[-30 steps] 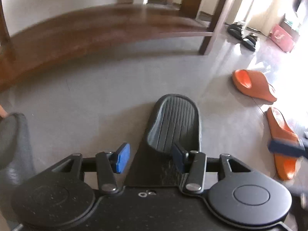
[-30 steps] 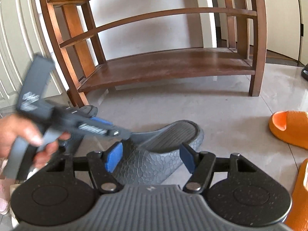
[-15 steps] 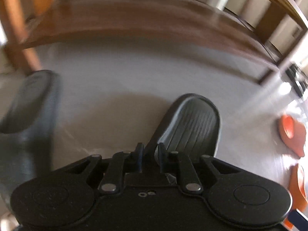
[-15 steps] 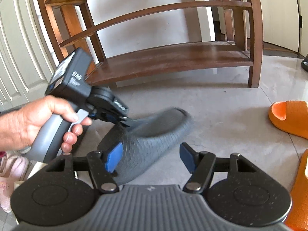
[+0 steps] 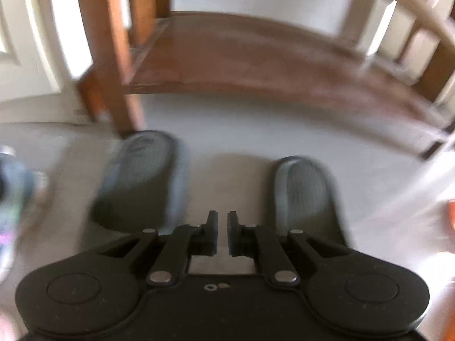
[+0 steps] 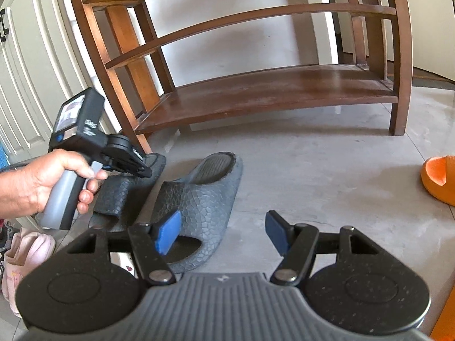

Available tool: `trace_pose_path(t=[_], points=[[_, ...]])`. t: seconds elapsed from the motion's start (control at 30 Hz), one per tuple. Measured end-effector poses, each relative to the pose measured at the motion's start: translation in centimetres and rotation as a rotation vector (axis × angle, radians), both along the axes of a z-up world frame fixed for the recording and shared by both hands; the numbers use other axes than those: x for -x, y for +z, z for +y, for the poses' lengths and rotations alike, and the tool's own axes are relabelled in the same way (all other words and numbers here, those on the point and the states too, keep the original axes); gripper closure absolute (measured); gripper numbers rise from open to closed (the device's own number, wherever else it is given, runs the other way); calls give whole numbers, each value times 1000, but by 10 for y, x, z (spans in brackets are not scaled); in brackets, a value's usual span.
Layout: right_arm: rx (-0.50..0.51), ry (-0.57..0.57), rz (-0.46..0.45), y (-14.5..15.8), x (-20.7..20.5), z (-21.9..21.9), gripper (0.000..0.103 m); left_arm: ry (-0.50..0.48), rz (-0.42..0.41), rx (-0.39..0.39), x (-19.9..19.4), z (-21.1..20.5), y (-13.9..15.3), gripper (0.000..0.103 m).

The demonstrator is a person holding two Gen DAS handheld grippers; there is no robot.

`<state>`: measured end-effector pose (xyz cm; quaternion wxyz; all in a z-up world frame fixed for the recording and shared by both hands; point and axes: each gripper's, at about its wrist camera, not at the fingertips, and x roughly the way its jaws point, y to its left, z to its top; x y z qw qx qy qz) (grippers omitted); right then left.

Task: Organize scattered shoes
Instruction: 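Push the black slides together under the rack with the left tool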

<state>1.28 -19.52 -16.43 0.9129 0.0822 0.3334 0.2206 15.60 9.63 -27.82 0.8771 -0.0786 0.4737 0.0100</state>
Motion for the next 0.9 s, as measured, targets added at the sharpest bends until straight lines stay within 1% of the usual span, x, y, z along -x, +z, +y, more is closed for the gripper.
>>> trace_pose_path(t=[0.07,0.1,0.13,0.2,0.3,0.33,0.37,0.4,0.43,0.47,0.63,0.8,0.87,0.9], points=[[-3,-7,5,0,0,0,34,-47,8,9,1,-13,2,71],[-12,-11,15,-1,-1,1,34,-60,31,-7,-2,-23,-1,70],[-20,-14,24,-2,-2,2,34,-58,53,-29,-5,-28,-4,72],[-29,-8,32,-2,-2,5,34,-57,87,-40,-10,-34,-11,72],[-7,8,14,2,3,9,34,-33,124,-16,-14,-35,-20,72],[3,14,8,3,4,10,34,-34,131,-10,-15,-36,-22,77],[8,16,8,3,5,10,34,-37,134,-7,-16,-35,-23,84],[11,19,10,2,5,10,34,-42,140,-10,-17,-35,-25,87],[11,21,19,0,5,11,34,-41,136,-39,-17,-36,-25,94],[11,21,24,-2,5,11,34,-40,133,-66,-17,-36,-25,95],[-2,17,44,-7,1,13,34,-18,116,-159,-18,-19,-28,99],[-8,21,34,-6,-1,18,34,1,93,-221,-17,-3,-26,99],[-6,25,30,-5,0,20,34,6,81,-241,-15,1,-24,95],[-4,24,28,-4,1,20,34,12,63,-232,-11,1,-19,92]])
